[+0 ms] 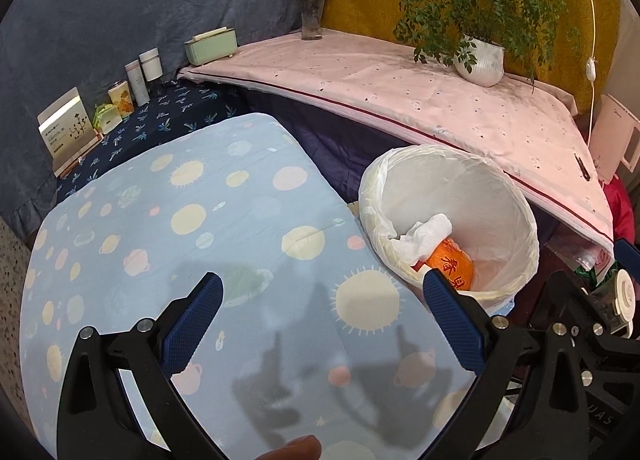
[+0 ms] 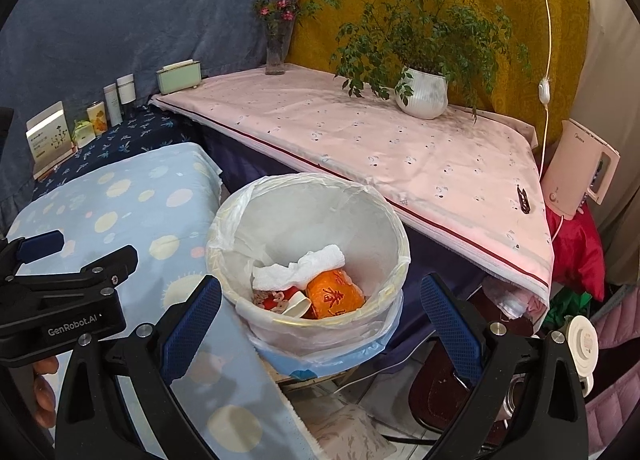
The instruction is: Collect trash
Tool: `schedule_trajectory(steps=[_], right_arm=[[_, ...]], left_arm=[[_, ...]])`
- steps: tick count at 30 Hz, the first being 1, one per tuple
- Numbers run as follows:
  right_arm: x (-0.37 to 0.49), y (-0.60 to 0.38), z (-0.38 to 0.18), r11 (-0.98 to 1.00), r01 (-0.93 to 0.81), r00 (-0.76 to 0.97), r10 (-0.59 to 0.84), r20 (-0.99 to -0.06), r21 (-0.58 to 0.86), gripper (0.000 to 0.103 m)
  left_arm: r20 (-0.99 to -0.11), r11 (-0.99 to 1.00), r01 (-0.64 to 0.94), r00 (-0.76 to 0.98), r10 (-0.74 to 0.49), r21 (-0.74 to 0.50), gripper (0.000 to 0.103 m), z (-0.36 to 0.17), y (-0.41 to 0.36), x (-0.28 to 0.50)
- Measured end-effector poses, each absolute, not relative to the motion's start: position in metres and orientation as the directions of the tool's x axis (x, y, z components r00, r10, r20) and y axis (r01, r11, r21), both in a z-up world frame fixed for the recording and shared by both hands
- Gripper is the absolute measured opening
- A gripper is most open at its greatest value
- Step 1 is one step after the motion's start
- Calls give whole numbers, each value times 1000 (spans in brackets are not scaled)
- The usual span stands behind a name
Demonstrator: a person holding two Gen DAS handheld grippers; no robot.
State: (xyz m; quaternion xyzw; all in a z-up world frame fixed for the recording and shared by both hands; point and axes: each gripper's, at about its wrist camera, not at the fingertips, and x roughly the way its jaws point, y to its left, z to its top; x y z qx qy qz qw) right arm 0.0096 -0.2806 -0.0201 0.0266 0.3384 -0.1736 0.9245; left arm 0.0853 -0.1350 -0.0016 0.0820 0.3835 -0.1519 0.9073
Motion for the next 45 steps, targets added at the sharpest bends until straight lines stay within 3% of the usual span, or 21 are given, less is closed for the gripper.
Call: schedule_trajectory(steps=[45], right_arm=[[30, -308, -62, 936, 351, 664, -274, -695, -34, 96]], left_arm=[[-772, 948, 315, 615, -159, 56, 96, -34, -162, 108]])
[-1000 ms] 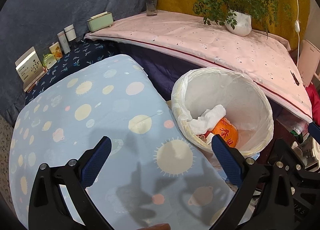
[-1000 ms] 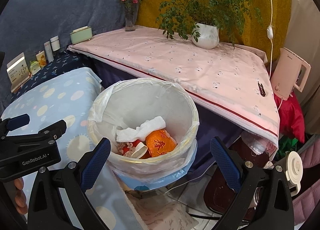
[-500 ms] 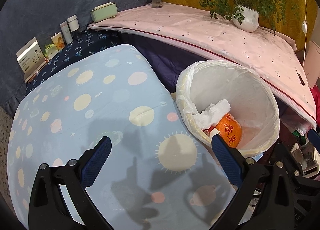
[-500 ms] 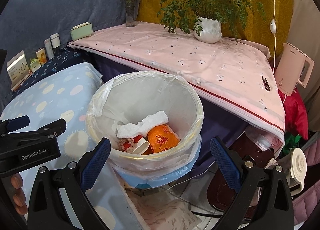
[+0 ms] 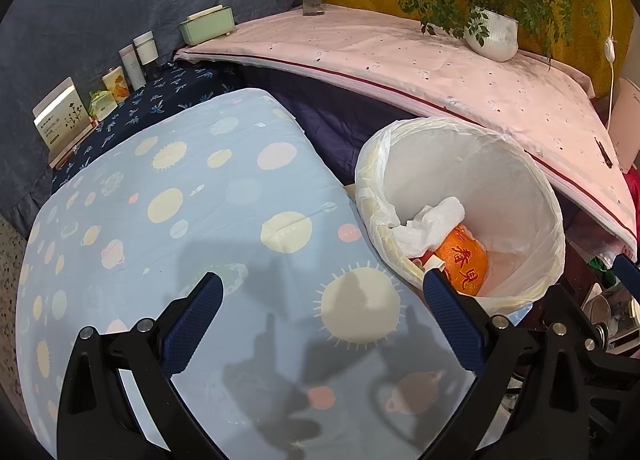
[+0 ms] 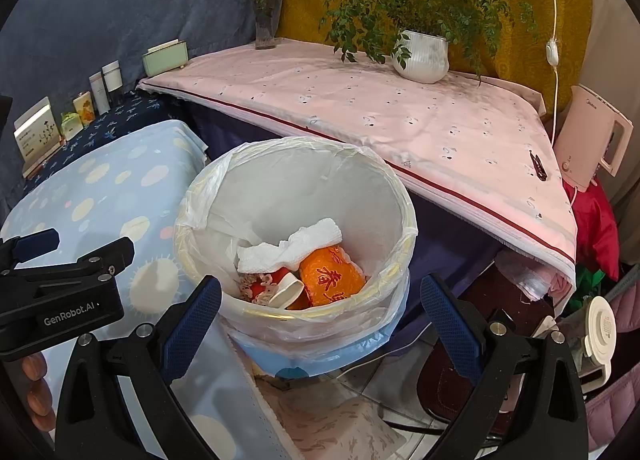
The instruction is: Collect trash
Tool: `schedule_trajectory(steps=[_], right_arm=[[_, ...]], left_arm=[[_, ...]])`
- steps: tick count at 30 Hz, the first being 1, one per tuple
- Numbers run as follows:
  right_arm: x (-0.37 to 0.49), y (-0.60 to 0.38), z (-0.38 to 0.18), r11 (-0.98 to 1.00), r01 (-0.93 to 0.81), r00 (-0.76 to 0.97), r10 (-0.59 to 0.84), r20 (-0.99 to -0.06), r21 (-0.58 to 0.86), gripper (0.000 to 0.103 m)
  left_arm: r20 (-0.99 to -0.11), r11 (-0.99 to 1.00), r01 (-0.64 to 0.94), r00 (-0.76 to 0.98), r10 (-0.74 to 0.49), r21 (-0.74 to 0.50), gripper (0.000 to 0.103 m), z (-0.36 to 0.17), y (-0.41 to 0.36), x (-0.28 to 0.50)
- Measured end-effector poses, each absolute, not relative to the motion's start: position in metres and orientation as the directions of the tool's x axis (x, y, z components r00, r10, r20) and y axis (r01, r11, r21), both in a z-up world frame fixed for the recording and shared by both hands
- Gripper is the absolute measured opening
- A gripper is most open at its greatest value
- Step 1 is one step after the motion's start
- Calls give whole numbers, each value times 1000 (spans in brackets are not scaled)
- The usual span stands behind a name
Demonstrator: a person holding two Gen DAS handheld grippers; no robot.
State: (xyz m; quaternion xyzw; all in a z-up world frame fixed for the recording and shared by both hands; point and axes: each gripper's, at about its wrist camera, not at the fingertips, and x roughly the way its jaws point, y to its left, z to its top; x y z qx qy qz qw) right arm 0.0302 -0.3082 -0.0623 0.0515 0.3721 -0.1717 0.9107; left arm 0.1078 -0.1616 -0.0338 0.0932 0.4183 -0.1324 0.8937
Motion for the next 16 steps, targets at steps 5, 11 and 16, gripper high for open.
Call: schedule_trajectory(steps=[5, 11, 16], right_arm=[[32, -307, -62, 937, 348, 667, -273, -694, -35, 96], [33, -306, -62, 937, 348, 666, -274, -694, -36, 96], [33, -306, -63, 937, 348, 665, -272, -695, -34, 96]], left_arm=[[-770, 947, 315, 618, -159, 58, 96, -34, -161, 108], [-769, 949, 312, 617, -167, 44, 96, -34, -157, 110], [-766, 949, 313, 619, -171, 41, 96, -35, -156, 109]])
